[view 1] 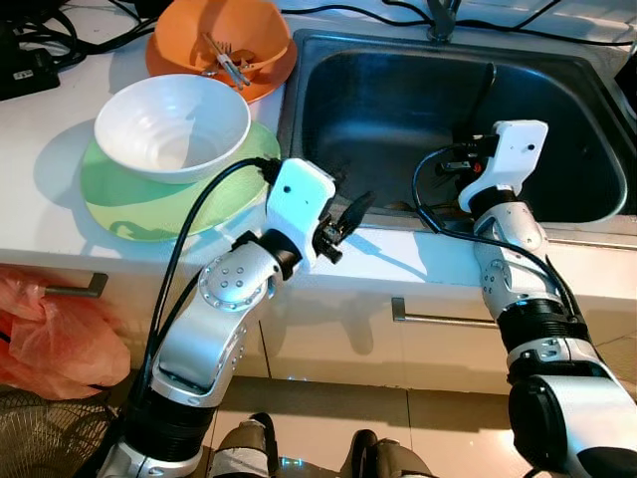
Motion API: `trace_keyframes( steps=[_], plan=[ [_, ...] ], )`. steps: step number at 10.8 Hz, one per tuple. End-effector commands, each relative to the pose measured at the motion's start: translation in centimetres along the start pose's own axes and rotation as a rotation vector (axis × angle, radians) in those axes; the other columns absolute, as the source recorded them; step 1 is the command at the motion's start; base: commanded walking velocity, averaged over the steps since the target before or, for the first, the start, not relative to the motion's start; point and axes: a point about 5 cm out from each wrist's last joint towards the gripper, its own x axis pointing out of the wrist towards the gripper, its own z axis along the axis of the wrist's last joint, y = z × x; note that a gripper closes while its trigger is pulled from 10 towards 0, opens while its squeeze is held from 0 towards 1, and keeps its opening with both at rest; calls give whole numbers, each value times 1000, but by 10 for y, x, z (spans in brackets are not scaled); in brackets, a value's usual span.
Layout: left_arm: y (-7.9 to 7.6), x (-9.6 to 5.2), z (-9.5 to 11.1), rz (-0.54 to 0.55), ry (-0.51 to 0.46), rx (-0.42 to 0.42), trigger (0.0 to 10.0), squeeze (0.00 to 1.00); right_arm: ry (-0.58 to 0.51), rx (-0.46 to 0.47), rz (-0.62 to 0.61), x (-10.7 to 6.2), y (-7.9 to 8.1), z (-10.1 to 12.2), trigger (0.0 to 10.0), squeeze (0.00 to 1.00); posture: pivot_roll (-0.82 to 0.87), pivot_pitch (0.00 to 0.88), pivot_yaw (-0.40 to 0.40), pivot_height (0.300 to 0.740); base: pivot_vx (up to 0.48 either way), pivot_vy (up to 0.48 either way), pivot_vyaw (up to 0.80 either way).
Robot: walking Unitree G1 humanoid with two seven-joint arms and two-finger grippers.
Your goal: Kitchen organization
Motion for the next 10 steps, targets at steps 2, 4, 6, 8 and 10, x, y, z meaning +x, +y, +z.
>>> trace_keyframes(
  steps=[2, 4, 6, 8, 10],
  plan=[
    [-7, -1, 0, -34, 7, 5, 10000, 0, 57, -6, 2, -5, -2, -13, 10000, 0, 228, 192, -40, 740, 0, 0, 0],
    [-8, 0, 1, -37, 5, 9, 10000, 0, 57, -3, 12, -5, -1, -14, 10000, 0, 229, 196, -42, 740, 0, 0, 0],
    [-7, 0, 1, -33, 4, 8, 10000, 0, 61, 1, 17, -4, 0, -14, 10000, 518, 232, 202, -45, 740, 0, 0, 0],
    [-7, 1, 1, -29, 3, 7, 10000, 0, 66, 1, 19, -4, 0, -15, 10000, 494, 232, 204, -47, 740, 0, 0, 0],
    [-7, 2, 3, -26, -3, 9, 10000, 0, 66, -2, 22, -4, 0, -15, 10000, 0, 230, 206, -48, 740, 0, 0, 0]
  ],
)
